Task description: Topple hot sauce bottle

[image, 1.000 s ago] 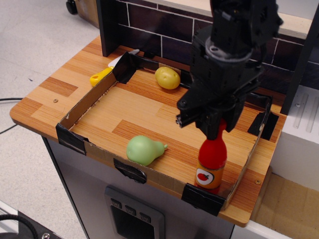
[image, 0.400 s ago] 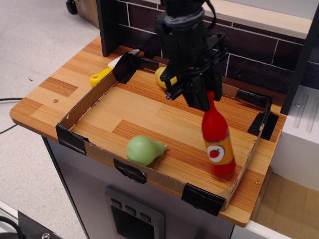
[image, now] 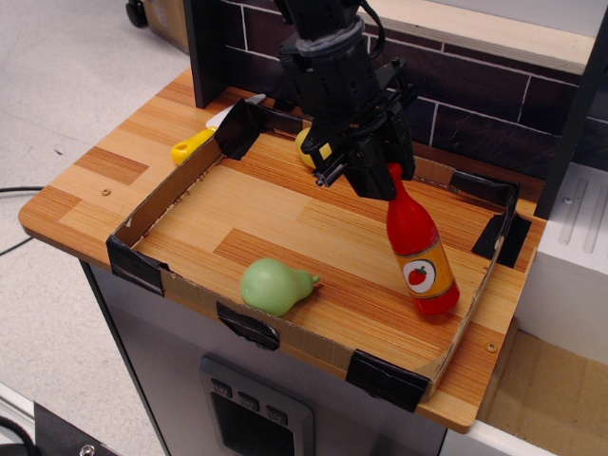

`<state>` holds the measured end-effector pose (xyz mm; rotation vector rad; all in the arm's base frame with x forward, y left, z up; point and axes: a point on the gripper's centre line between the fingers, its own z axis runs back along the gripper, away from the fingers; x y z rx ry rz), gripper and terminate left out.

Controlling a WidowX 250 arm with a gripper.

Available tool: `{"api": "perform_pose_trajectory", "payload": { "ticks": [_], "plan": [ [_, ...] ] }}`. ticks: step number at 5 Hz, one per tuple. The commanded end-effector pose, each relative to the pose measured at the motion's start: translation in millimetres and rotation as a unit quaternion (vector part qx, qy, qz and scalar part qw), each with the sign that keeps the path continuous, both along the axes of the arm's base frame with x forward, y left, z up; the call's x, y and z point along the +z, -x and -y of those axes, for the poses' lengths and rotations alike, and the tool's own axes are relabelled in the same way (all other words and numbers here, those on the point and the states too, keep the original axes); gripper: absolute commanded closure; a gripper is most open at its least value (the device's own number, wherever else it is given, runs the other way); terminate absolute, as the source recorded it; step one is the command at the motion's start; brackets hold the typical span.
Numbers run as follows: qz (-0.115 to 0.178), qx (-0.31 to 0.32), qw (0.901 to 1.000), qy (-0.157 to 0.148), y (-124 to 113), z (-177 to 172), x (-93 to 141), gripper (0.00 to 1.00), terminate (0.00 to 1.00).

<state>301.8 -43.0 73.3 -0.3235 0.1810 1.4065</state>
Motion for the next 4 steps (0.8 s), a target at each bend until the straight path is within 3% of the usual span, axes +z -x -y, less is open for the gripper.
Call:
{"api": "perform_pose_trajectory", "payload": {
  "ticks": [1,2,3,4],
  "plan": [
    [0.086,0.019,0.9687,-0.232,-13,-8,-3,1.00,0.00],
    [0.107,0.038,0.9460,-0.304,-17,-18,-9,1.00,0.00],
    [0.067,0.011,0.9548,-0.289,-21,-26,-26,1.00,0.00],
    [0.056,0.006,0.9669,-0.249,-25,-39,-31,1.00,0.00]
  ]
}}
